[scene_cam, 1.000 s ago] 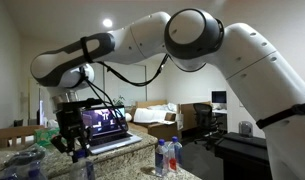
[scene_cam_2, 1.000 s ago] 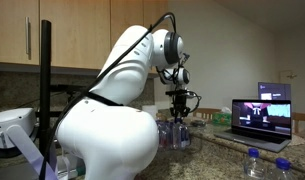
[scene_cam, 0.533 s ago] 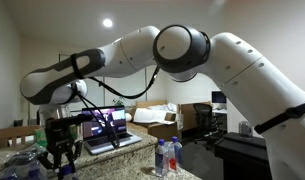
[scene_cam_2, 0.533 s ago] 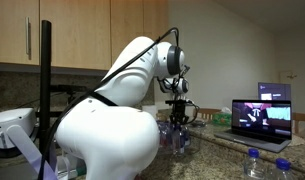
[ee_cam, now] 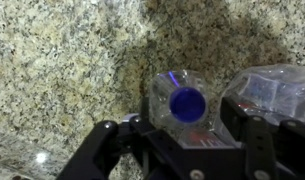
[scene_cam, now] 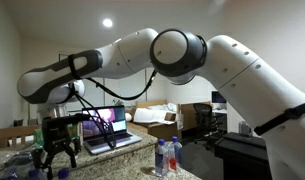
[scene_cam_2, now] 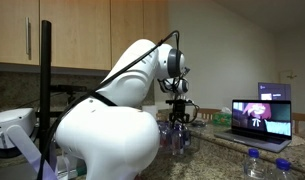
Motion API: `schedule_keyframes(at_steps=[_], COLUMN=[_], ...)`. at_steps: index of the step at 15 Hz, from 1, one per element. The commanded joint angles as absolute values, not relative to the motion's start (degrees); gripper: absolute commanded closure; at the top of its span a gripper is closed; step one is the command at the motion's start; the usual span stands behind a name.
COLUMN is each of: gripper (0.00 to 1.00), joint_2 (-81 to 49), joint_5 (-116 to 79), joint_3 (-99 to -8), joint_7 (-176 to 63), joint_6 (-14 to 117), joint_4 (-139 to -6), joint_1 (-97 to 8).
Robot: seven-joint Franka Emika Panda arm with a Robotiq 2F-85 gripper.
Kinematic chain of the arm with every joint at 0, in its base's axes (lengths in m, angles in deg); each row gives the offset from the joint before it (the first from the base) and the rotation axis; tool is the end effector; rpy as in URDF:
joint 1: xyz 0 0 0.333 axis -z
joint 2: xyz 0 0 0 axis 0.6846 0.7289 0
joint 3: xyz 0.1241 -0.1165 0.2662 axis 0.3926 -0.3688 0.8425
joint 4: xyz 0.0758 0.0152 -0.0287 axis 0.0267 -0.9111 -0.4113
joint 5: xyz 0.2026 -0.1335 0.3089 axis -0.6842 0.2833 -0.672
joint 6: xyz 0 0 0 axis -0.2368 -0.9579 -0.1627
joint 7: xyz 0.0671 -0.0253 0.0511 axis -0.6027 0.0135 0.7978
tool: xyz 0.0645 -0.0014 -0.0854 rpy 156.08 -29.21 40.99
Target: Move the three bottles to the left, one at a time
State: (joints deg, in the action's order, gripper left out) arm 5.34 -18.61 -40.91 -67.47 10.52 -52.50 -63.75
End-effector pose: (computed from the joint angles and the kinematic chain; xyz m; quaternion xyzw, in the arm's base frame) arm 0.6243 0.3191 0.3500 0.9830 0.1119 -0.1429 0.0287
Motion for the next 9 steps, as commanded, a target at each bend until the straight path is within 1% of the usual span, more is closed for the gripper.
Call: schedule_keyframes(at_steps=[1, 5, 9], gripper=[0.0, 0.0, 0.0], joint_2=[0.05, -9.0, -18.75], joint_5=[-17.78, -18.26, -18.84], joint_3=[-41.37, -42.01, -44.73], joint_7=[-66.04, -60.16, -58.42], joint_6=[8.75, 3.43, 3.91], joint_4=[-54.67, -58.61, -66.13], joint_1=[-62.9, -60.04, -55.62])
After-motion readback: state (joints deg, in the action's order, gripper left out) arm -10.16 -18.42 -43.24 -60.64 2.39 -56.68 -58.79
